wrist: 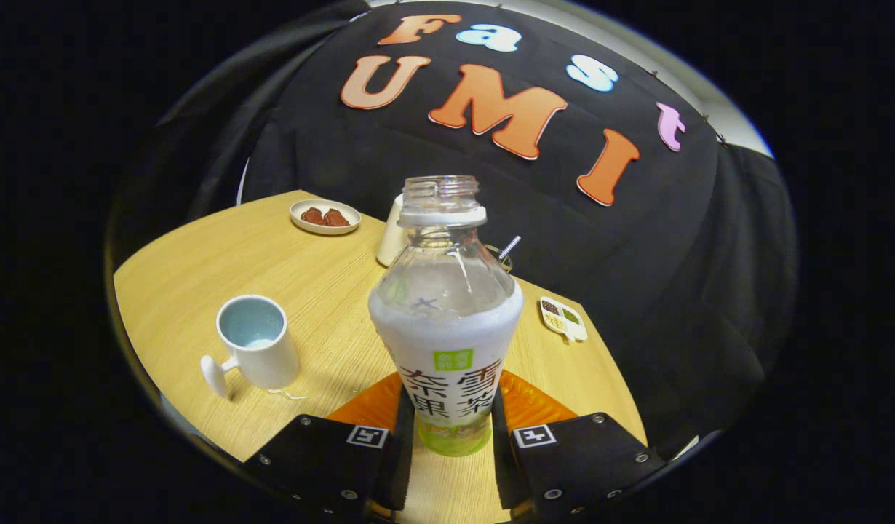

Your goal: Take the bottle from table, then pour the juice into the cup, finally place the bottle on the coaster

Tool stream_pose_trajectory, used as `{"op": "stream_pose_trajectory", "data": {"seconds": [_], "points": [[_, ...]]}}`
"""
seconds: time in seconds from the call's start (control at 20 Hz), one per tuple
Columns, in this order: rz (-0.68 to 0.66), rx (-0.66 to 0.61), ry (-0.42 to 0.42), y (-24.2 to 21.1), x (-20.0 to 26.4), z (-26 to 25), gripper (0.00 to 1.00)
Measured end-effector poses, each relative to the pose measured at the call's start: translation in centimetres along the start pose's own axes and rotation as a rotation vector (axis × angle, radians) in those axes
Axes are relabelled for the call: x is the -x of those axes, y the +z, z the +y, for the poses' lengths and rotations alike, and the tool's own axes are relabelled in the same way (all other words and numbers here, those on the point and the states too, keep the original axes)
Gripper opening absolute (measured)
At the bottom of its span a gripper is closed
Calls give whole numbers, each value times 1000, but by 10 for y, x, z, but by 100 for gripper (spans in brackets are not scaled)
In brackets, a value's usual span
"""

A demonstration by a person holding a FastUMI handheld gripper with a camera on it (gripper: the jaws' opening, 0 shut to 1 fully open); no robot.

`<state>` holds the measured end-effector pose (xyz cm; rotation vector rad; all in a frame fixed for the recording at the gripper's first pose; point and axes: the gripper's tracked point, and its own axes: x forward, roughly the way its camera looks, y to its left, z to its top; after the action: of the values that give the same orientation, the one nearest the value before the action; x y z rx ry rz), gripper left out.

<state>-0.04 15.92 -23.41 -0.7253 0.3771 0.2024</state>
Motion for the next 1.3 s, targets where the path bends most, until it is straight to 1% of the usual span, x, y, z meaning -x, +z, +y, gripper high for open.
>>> {"op": "stream_pose_trajectory", "data": {"seconds": [0.3,0.5,0.8,1.0,1.3], "points": [[-18,146,17,10,1,24,48],[-45,288,-11,20,-4,28,48],[-48,441,-9,17,-11,47,48],[-65,607,-49,19,-16,46,48],[-54,756,-73,17,-24,46,48]]}}
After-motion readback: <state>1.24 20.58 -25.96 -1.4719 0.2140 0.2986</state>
